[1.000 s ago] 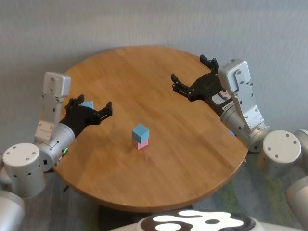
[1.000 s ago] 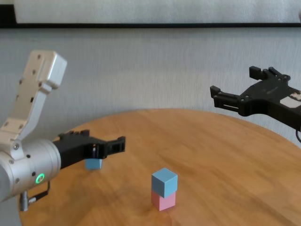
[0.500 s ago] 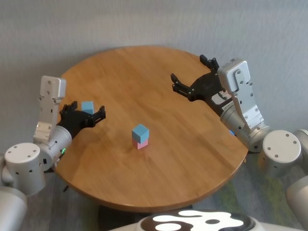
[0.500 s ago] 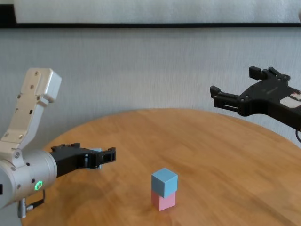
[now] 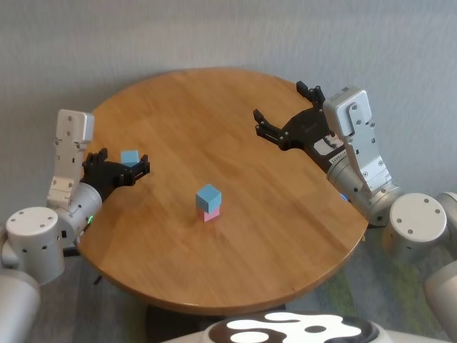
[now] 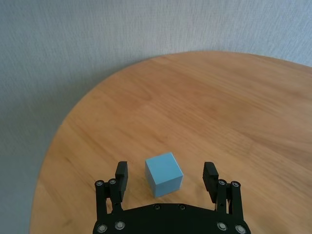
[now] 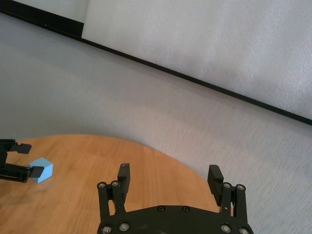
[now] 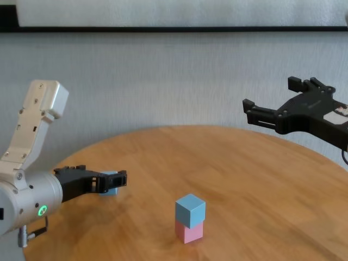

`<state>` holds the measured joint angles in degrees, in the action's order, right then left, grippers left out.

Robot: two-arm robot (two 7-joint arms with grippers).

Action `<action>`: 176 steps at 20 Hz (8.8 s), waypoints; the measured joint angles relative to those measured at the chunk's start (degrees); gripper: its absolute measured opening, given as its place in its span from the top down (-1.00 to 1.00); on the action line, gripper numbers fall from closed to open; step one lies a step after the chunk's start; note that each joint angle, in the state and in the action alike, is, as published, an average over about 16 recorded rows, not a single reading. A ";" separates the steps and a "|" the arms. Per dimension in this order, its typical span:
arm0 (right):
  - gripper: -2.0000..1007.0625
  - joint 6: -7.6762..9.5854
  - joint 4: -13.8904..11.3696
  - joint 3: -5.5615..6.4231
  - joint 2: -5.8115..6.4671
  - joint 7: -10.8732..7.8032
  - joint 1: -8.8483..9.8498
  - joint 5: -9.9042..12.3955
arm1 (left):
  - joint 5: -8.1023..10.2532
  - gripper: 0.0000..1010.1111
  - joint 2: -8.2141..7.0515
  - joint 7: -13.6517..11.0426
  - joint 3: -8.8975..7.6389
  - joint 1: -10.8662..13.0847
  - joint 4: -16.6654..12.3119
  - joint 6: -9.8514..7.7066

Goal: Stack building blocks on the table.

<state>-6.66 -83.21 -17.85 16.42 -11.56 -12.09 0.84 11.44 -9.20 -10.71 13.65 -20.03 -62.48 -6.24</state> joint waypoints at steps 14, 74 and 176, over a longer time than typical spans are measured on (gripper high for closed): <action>-1.00 0.04 -0.01 -0.01 0.01 0.00 0.00 0.01 | -1.20 -0.98 1.46 -2.51 -0.98 -4.65 8.58 2.37; -1.00 0.05 -0.01 -0.01 0.02 0.00 0.00 0.00 | 1.27 -0.03 -2.83 -14.12 1.41 -0.38 -0.85 5.74; -1.00 0.05 -0.01 -0.01 0.02 0.00 0.00 0.00 | 11.03 -0.86 -9.35 -18.68 15.86 -0.28 -11.03 0.32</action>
<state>-6.61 -83.23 -17.85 16.44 -11.56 -12.09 0.84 22.48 -18.55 -29.39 29.50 -20.31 -73.50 -5.92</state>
